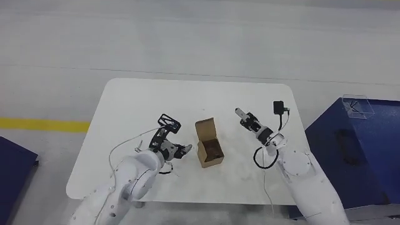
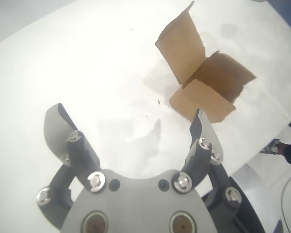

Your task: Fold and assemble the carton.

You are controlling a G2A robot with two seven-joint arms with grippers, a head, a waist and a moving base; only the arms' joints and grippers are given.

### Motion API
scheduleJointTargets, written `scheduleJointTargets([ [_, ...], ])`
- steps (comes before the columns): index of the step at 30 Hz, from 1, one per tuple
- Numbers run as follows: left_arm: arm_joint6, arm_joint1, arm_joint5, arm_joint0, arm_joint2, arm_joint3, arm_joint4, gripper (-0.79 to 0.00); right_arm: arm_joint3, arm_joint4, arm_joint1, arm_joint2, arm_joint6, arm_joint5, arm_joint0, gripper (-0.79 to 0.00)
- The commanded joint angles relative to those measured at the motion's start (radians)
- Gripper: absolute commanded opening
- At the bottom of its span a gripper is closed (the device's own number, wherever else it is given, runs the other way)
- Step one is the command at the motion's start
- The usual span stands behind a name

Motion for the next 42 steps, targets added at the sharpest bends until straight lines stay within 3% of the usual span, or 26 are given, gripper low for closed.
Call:
scheduleJointTargets([
  [1, 0.004, -0.017, 0.007, -0.032, 0.045, 0.044, -0.003, 0.000, -0.026, -0.141, 0.006, 0.004, -0.014, -0.005, -0.025, 0.000],
  [10, 0.011, -0.066, 0.012, -0.112, 0.131, 0.147, 0.011, 0.000, -0.059, -0.352, 0.010, -0.025, -0.028, 0.078, -0.086, 0.000],
  [21, -0.003, -0.108, 0.019, -0.160, 0.169, 0.216, 0.032, 0.000, -0.070, -0.557, -0.002, -0.107, -0.089, 0.154, -0.096, 0.000],
  [34, 0.003, -0.112, -0.001, -0.116, 0.117, 0.185, 0.054, 0.000, -0.041, -0.786, -0.017, -0.185, -0.150, 0.212, -0.080, 0.000],
  [42, -0.004, -0.110, -0.013, -0.083, 0.074, 0.155, 0.071, 0.000, -0.056, -0.781, -0.027, -0.190, -0.216, 0.201, -0.071, 0.000],
])
